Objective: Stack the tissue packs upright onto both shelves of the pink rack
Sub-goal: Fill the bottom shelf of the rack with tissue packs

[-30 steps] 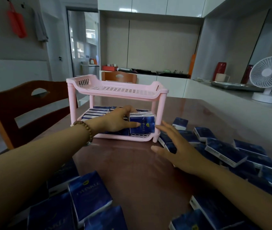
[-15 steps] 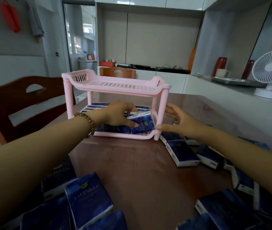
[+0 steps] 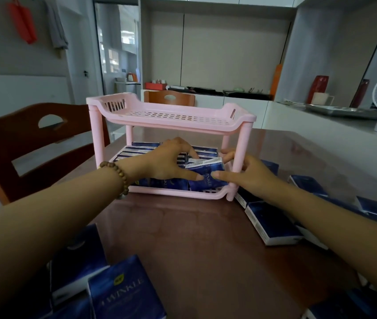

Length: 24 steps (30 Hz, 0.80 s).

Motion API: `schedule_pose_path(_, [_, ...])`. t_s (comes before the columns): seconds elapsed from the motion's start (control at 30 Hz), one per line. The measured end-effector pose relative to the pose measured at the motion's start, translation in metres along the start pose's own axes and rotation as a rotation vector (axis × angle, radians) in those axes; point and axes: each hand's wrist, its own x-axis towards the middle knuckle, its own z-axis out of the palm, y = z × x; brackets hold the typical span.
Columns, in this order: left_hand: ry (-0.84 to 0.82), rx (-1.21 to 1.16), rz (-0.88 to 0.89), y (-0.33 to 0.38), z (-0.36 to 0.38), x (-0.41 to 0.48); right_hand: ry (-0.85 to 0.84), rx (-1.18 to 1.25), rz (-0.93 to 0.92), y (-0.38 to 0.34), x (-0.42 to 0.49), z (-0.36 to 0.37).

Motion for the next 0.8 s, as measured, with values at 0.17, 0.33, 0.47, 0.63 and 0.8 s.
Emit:
schedule_pose_path(0.17, [0.048,-0.043,0.036,-0.003,0.005,-0.003,0.026,-0.107,-0.046,0.002,-0.002,0.002])
schedule_pose_path(0.33, [-0.033,-0.030,-0.002,-0.003,0.000,-0.008,-0.002,-0.205,-0.080,0.002,-0.006,0.001])
schedule_pose_path(0.47, [-0.153,0.055,-0.050,-0.006,-0.008,-0.015,0.016,-0.096,-0.109,0.000,-0.005,0.004])
schedule_pose_path(0.63, [-0.281,0.251,-0.122,-0.006,-0.005,-0.018,-0.091,-0.079,-0.023,0.002,-0.005,0.005])
schedule_pose_path(0.8, [-0.261,-0.073,-0.202,0.006,-0.017,-0.004,-0.093,-0.067,-0.031,0.003,-0.005,0.008])
